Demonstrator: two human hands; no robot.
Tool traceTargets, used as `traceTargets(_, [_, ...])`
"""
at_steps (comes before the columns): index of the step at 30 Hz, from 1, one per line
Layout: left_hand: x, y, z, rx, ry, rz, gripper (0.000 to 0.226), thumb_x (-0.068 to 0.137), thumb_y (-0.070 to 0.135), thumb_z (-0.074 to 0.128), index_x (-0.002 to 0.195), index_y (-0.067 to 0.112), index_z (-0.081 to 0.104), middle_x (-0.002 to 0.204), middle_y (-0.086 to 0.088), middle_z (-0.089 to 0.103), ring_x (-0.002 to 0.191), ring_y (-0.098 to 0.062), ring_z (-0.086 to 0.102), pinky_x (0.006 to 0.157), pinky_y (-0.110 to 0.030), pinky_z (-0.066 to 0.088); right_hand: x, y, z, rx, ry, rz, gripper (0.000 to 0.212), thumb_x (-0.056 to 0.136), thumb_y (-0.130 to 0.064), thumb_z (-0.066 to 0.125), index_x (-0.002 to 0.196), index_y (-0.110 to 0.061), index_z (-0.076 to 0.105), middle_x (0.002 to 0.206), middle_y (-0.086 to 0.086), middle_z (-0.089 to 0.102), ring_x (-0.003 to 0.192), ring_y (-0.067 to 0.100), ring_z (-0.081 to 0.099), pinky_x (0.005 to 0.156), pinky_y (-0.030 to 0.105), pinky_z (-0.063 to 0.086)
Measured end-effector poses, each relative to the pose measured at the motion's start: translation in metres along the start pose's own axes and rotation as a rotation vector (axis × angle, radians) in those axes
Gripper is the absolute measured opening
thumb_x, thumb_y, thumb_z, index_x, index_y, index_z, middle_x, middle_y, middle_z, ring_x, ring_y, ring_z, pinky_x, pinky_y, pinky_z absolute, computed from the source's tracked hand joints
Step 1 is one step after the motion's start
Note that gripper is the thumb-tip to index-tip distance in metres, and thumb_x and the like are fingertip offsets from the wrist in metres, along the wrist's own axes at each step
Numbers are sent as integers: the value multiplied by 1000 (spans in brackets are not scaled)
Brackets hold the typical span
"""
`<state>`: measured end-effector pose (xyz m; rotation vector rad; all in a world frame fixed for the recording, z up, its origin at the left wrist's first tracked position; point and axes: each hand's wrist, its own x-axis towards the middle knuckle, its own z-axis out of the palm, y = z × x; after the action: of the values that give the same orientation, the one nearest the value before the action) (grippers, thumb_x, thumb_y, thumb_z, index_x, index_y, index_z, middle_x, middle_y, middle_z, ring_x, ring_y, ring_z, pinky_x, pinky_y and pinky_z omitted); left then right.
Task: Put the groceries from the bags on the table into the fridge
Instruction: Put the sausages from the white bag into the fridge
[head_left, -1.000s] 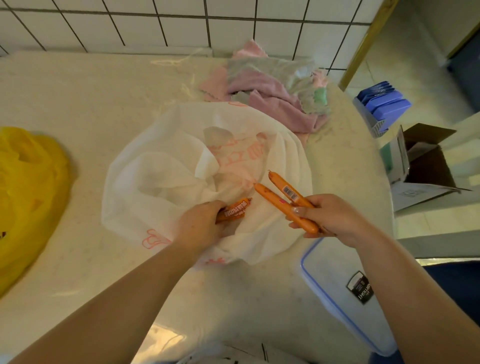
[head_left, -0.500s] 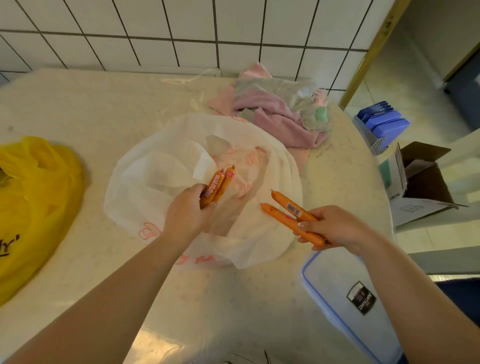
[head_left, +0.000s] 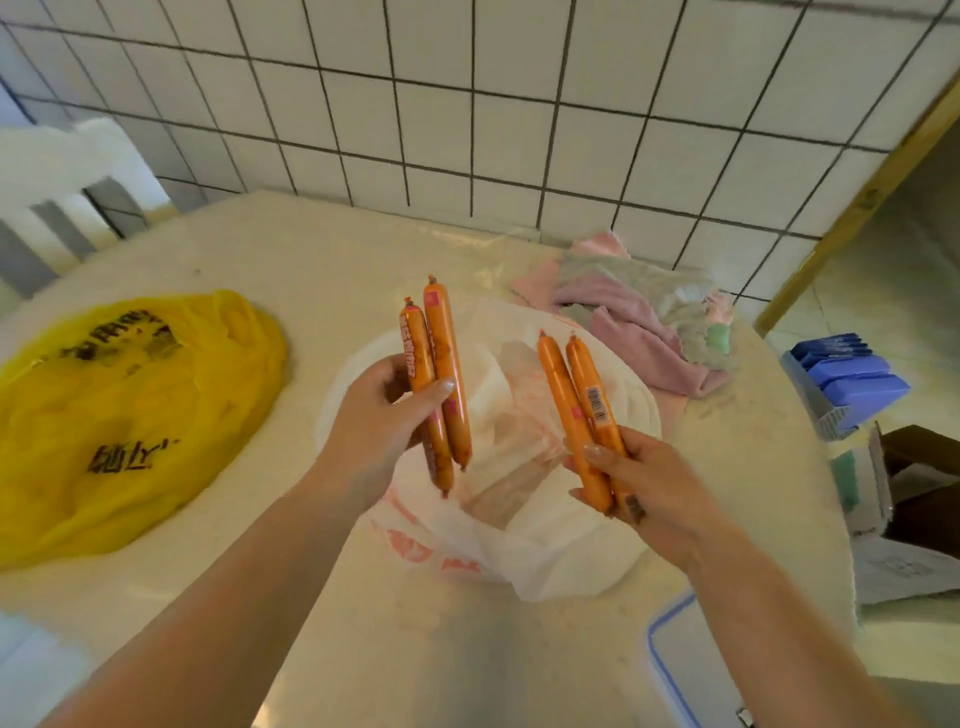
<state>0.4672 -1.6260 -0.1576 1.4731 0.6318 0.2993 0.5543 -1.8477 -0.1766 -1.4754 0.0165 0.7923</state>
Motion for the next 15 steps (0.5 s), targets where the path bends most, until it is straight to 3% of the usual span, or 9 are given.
traceTargets(5, [-37, 10, -47, -236, 38, -78, 27, 86, 11, 62, 111, 19, 56, 99, -5, 72, 92, -22, 69, 85, -47, 54, -17, -10, 69, 67, -231, -22, 26, 88, -5, 54, 111, -14, 59, 94, 4, 73, 93, 17, 69, 71, 37, 59])
traceTargets(10, [-85, 13, -122, -360, 132, -17, 30, 84, 6, 62, 114, 9, 58, 95, -6, 73, 93, -25, 69, 62, -35, 56, -47, -13, 150, 24, -424, -5, 39, 69, -15, 63, 108, -12, 61, 87, 7, 73, 88, 16, 70, 67, 36, 58])
traceTargets(15, [-148, 16, -225, -390, 257, 51, 41, 74, 12, 65, 114, 6, 57, 100, -14, 71, 94, -26, 69, 65, -37, 59, -80, 5, 254, -35, -565, 2, 40, 71, -17, 64, 110, -11, 61, 89, 10, 72, 87, 17, 69, 67, 34, 57])
